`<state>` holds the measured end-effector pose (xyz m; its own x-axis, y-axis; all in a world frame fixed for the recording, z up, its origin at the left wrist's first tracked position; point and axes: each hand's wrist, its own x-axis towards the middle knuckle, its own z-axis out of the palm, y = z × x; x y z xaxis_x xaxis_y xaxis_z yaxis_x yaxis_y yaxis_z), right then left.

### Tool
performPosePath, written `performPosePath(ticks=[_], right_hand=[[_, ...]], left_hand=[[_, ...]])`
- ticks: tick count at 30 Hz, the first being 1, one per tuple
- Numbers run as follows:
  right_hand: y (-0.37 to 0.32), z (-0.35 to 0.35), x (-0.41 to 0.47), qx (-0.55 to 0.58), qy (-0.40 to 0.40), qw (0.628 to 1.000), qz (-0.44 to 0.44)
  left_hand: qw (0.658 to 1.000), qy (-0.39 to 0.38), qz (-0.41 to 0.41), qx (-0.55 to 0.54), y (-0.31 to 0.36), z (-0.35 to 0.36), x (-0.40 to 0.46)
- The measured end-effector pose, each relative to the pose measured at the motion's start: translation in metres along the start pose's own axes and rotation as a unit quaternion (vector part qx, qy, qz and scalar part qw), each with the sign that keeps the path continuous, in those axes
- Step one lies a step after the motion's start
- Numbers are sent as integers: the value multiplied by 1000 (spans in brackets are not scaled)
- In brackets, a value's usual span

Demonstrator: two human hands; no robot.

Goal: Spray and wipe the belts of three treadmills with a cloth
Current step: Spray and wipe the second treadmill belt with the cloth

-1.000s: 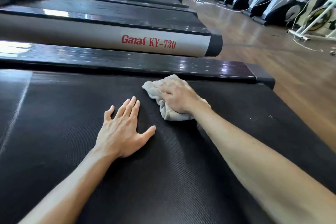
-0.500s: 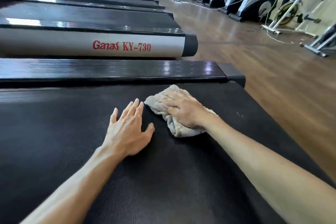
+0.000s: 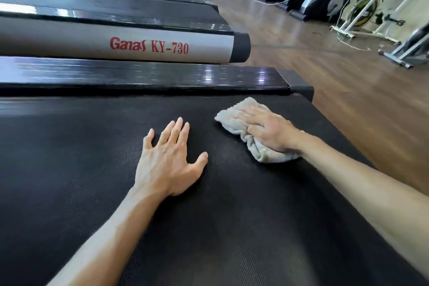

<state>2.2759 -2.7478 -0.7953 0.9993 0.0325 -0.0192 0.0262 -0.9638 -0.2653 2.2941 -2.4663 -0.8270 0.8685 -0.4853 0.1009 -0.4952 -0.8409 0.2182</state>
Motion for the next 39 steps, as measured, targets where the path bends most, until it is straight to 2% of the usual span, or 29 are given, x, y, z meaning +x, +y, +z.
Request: performPosePath(ticks=[2, 4, 7, 10, 11, 14, 16, 17, 19, 21, 23, 25, 28, 31, 33, 35, 37, 39], right_hand=[[5, -7, 10, 0, 10, 997, 77], [-6, -10, 34, -34, 30, 994, 104], [-25, 5, 46, -28, 17, 998, 47], [-16, 16, 6, -11, 0, 999, -41], [-8, 14, -8, 11, 6, 999, -39], [27, 2, 2, 2, 23, 996, 84], [26, -4, 29, -31, 17, 991, 128], [17, -5, 42, -33, 23, 991, 125], [-10, -1, 48, -43, 34, 996, 65], [-24, 7, 23, -23, 9, 1000, -11], [-18, 6, -9, -8, -7, 999, -52], [17, 8, -24, -5, 13, 1000, -13], [34, -5, 1, -34, 22, 993, 106], [-8, -9, 22, -49, 52, 995, 63], [-23, 5, 6, -62, 24, 998, 0], [-21, 15, -36, -13, 2, 999, -33], [7, 17, -67, -4, 6, 1000, -24], [22, 2, -66, -10, 1, 999, 37]], left_hand=[[1000, -5, 0, 1, 1, 1, -1], [1000, -2, -1, 4, 1, 1, 0], [1000, -7, 2, 10, 0, 1, 0], [1000, -6, 3, 6, -1, 1, 0], [1000, -7, 4, 9, 0, 1, -1], [1000, -2, 1, 15, 2, 1, -2], [1000, 3, -2, 15, 2, 2, -2], [1000, 4, -2, 16, 2, 1, -1], [1000, 2, 3, 13, 1, 2, -1], [1000, 5, 5, 10, -1, 1, 0], [1000, 1, 5, 11, -2, 2, 1], [1000, 2, 4, 12, -1, 2, 0], [1000, 8, -1, 3, 0, 2, 0], [1000, 7, -1, 1, 0, 1, 1], [1000, 6, 1, 4, -1, 0, 1], [1000, -2, 0, 4, -2, -1, 0], [1000, -7, 7, 3, -1, -2, -1], [1000, -13, 19, -11, -1, -6, -3]])
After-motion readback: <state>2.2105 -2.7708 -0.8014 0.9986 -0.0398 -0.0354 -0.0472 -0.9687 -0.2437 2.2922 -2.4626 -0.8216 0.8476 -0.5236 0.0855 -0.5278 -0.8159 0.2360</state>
